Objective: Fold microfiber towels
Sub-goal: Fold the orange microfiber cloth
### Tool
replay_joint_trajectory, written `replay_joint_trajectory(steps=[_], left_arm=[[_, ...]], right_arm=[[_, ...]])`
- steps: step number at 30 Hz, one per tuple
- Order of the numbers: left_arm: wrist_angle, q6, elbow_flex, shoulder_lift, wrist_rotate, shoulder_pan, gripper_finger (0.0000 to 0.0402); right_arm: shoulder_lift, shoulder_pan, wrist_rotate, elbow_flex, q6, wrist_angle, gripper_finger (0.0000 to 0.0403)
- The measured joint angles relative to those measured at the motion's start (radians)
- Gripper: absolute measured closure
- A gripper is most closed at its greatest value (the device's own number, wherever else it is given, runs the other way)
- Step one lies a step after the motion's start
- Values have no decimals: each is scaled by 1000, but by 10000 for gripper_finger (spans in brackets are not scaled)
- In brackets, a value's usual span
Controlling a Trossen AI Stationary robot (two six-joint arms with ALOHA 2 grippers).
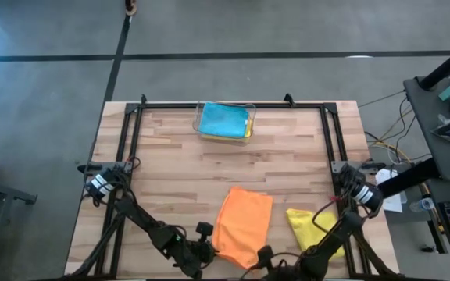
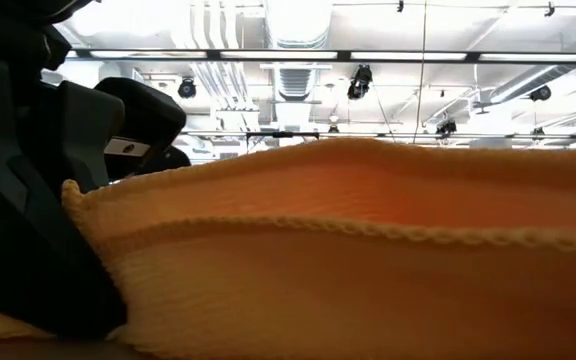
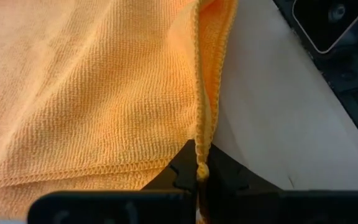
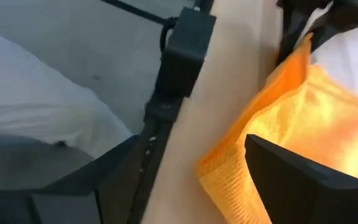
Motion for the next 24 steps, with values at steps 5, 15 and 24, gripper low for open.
replay_joint_trajectory(steps=[5,15,24], left_arm=[[2,-8,0,0,16,7,402],[14,-25,0,0,40,18,402],[19,-26,0,0,56,20,401]], right_arm=[[42,21,122,74,-43,-156,118],[156,30,182,203,-54,-365,137],[169,36,235,223,-76,-404,187]])
